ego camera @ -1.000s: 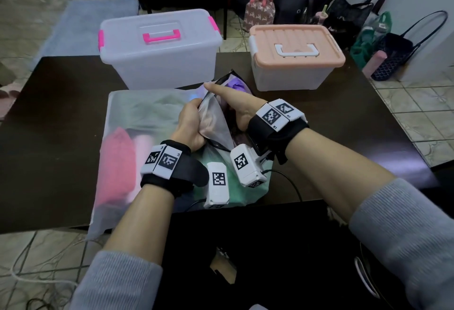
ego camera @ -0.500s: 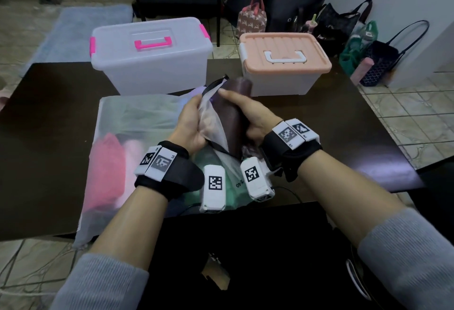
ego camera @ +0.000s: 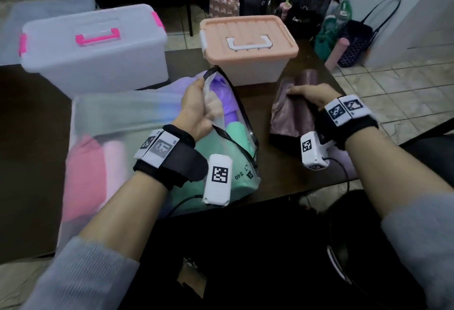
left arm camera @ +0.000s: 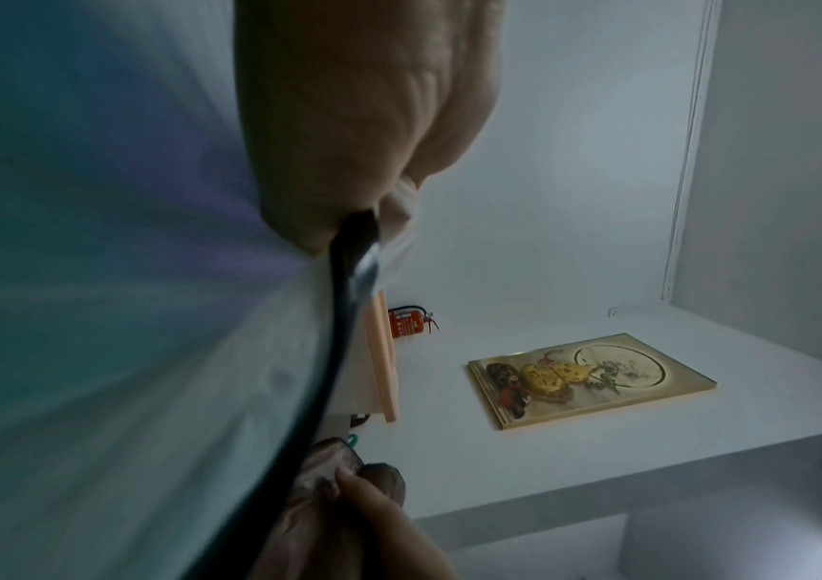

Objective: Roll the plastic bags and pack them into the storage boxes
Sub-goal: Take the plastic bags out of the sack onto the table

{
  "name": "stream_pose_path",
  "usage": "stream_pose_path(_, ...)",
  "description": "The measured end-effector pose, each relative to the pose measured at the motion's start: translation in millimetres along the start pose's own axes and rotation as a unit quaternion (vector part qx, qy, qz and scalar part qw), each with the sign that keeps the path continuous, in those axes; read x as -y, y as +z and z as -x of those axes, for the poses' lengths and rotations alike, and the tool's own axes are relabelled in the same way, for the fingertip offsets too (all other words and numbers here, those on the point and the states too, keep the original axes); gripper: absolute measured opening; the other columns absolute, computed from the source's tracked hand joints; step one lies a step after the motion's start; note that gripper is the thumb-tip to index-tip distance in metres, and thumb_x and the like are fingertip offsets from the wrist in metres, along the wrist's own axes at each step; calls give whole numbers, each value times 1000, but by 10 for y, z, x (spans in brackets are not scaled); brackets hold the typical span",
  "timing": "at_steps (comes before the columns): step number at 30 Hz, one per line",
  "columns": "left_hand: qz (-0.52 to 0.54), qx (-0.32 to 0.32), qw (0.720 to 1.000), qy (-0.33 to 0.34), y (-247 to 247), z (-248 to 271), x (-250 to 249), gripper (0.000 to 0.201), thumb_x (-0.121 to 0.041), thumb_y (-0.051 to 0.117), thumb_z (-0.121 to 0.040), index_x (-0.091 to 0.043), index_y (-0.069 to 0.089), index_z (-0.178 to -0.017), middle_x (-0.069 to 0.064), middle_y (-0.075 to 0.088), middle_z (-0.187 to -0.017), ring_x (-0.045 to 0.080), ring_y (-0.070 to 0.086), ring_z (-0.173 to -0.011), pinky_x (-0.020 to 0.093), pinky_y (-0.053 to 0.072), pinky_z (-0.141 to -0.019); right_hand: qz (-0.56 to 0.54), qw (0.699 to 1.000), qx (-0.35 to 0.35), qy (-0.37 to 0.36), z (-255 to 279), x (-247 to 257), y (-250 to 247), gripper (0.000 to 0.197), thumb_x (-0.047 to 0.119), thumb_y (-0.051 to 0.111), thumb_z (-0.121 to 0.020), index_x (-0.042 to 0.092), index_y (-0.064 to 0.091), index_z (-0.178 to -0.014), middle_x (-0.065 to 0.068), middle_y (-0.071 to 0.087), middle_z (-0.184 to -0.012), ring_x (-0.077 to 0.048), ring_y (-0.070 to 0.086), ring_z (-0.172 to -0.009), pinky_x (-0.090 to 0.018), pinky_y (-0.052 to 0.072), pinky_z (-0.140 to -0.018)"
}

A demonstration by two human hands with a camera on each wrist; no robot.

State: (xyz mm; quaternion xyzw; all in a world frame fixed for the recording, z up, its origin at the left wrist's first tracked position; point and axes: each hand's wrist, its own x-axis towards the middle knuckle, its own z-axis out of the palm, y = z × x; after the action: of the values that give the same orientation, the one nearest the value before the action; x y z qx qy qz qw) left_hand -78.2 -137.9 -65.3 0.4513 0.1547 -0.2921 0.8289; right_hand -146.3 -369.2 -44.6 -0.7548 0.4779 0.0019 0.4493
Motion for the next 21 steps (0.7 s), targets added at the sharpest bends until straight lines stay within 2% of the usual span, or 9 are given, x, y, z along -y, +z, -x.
stream_pose_path(3, 1, 12, 1000, -18, 202, 5, 118, 38, -37, 38, -98, -18, 47, -67, -2, 39, -65, 10, 37, -55, 24, 29, -54, 113, 992, -42, -36, -212, -36, -109, 80, 46, 75, -73, -3, 47, -130, -16, 54, -129, -31, 54, -115, -32, 41, -80)
stream_pose_path(6, 17, 46, 998, -44, 295, -27, 234, 34, -33, 38, -99, -16, 51, -72, -4, 48, -54, 7, 45, -46, 17, 38, -46, 211, 972, -74, -71, -404, -4, -156, 71, 55, 72, -72, -6, 52, -103, -19, 56, -102, -31, 55, -99, -34, 37, -66)
stream_pose_path(8, 1, 38, 998, -48, 287, -78, 295, 24, -36, 51, -92, -17, 52, -78, -3, 49, -73, 10, 47, -60, 22, 36, -63, 251, 963, -75, -71, -523, -2, -143, 71, 59, 71, -70, -5, 44, -81, -19, 50, -89, -29, 49, -90, -34, 37, -56)
stream_pose_path(10, -5, 32, 998, -62, 217, -143, 309, 17, -35, 60, -83, -19, 53, -79, -2, 42, -84, 13, 42, -72, 26, 25, -70, 255, 962, -69, -72, -630, -28, -97, 80, 60, 71, -70, -11, 49, -101, -26, 54, -109, -34, 55, -102, -38, 42, -65)
stream_pose_path(11, 13, 30, 996, -83, 182, -199, 324, 14, -30, 61, -82, -18, 54, -79, -2, 44, -86, 13, 44, -74, 25, 26, -71, 247, 964, -68, -68, -687, -54, -71, 86, 59, 70, -71, -10, 48, -117, -25, 54, -120, -36, 54, -110, -39, 42, -72)
stream_pose_path(13, 19, 42, 995, -84, 137, -213, 331, 9, -25, 62, -79, -16, 59, -81, -2, 49, -90, 14, 49, -77, 26, 33, -74, 223, 970, -76, -65, -748, -90, -22, 90, 62, 67, -73, -7, 45, -127, -24, 51, -130, -39, 50, -118, -41, 43, -84)
stream_pose_path(16, -9, 41, 997, -67, 100, -162, 339, 13, -32, 60, -81, -19, 56, -82, -2, 44, -88, 14, 44, -76, 25, 27, -71, 253, 960, -96, -70, -833, -91, 13, 94, 75, 51, -74, -5, 49, -123, -27, 47, -132, -41, 43, -124, -47, 35, -100)
stream_pose_path(19, -19, 20, 998, -49, 134, -91, 300, 26, -33, 44, -95, -15, 61, -90, 1, 59, -86, 16, 57, -77, 27, 47, -77, 283, 952, -95, -73, -941, -97, 15, 95, 85, 32, -72, 0, 57, -106, -27, 54, -122, -40, 44, -121, -52, 28, -104)
stream_pose_path(21, -25, 44, 998, -23, 158, -34, 270, 30, -32, 41, -96, -12, 63, -96, 3, 64, -85, 17, 62, -77, 26, 53, -77, 265, 958, -84, -76, -1006, -128, -4, 92, 84, 28, -74, 3, 56, -104, -26, 55, -121, -40, 41, -124, -55, 24, -105)
